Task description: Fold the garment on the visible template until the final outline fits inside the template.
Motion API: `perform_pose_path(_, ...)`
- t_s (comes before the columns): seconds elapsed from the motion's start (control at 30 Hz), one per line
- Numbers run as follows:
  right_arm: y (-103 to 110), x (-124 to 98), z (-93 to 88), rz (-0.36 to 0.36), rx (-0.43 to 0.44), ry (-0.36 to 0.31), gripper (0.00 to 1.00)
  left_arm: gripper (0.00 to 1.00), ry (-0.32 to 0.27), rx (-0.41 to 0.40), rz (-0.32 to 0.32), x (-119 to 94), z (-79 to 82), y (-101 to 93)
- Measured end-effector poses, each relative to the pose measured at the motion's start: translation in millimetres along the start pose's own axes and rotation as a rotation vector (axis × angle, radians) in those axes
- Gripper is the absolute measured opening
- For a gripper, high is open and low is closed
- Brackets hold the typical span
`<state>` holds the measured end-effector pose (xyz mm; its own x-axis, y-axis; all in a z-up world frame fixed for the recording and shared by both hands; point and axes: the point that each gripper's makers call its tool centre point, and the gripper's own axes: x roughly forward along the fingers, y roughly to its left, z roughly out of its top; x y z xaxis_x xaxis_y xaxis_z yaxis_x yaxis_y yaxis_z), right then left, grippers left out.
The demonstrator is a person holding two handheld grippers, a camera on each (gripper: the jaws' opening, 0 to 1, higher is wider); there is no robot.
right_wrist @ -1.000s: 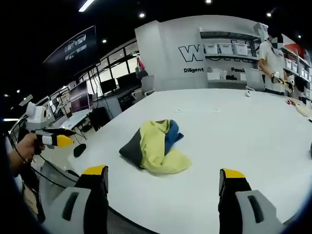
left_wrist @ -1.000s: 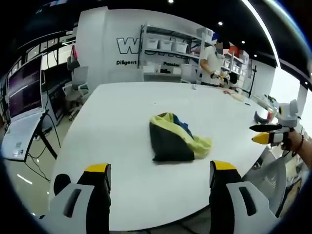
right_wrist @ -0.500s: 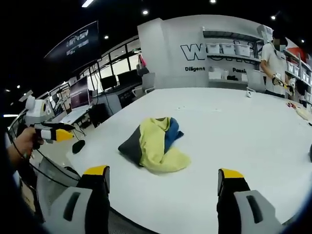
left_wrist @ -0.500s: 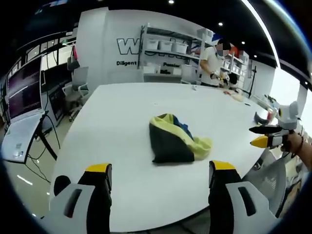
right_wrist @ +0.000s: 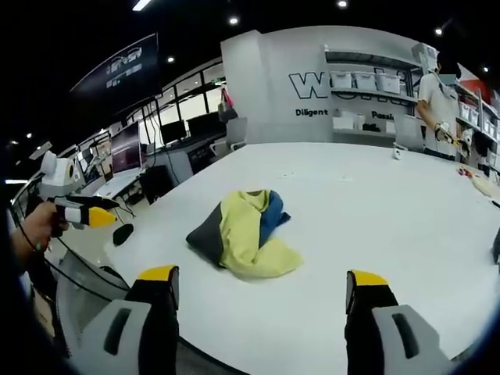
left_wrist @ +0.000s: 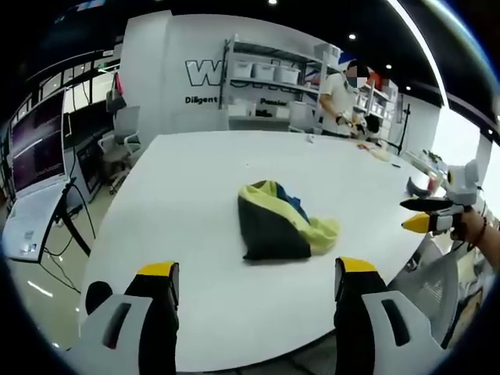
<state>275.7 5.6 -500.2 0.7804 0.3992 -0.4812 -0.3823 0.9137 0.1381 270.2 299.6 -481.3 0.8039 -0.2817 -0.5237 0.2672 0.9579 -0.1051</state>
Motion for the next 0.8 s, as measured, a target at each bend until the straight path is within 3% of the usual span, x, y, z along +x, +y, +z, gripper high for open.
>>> perform_pose_path(0.33,-3.4,1.2,-2.8,-0.008,0.019,0.011,0.85,0.78,0.029,0.001,-0.005,4.0,-4.1,0.0)
perform_pose_path(0.8,-6.9,16.5,8.9,0.009,0.011,0.019,0.72,0.75,0.025,0.001,-0.012,23.4,5.3,4.0)
